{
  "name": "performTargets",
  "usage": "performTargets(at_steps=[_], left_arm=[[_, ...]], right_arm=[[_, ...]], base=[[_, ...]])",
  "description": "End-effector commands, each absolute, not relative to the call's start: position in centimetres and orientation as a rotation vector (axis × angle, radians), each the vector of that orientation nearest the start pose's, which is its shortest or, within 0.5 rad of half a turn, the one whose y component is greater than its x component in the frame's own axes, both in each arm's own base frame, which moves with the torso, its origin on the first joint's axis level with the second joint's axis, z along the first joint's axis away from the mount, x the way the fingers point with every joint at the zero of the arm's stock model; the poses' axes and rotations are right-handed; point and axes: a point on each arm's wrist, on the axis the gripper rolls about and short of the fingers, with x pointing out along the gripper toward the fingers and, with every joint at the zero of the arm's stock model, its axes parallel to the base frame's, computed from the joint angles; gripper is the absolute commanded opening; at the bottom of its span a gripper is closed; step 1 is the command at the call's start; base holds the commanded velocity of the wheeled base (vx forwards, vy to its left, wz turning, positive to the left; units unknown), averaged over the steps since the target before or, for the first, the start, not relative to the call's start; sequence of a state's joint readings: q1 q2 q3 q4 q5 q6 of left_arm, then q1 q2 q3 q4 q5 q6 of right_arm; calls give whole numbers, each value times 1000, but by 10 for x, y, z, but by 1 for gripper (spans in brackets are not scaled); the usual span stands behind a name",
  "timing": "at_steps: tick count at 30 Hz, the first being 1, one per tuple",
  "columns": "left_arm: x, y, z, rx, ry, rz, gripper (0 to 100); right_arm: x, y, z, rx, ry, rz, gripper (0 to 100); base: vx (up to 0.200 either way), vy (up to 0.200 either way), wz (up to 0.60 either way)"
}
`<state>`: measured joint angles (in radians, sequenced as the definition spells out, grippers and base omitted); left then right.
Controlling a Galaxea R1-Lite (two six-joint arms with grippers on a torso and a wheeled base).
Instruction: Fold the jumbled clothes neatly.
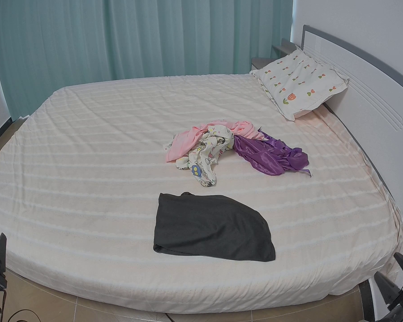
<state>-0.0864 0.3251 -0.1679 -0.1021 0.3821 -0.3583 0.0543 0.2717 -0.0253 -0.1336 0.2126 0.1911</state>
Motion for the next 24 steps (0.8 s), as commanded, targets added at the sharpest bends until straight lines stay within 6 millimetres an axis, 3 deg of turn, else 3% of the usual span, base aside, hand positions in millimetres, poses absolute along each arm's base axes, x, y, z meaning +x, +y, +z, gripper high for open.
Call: performTargets(at_steps=[1,9,24], left_arm=[[-16,9,117,-231,-93,356,100],[-27,8,100,-89,-160,386,100],[-30,10,106,-42,-201,496,100]], right_arm=[[-15,4,84,155,108,250,100],[-23,4,84,94,52,231,100],[-26,3,82,56,-2,146,100]], base=[[0,0,0],[0,0,0],[0,0,0]])
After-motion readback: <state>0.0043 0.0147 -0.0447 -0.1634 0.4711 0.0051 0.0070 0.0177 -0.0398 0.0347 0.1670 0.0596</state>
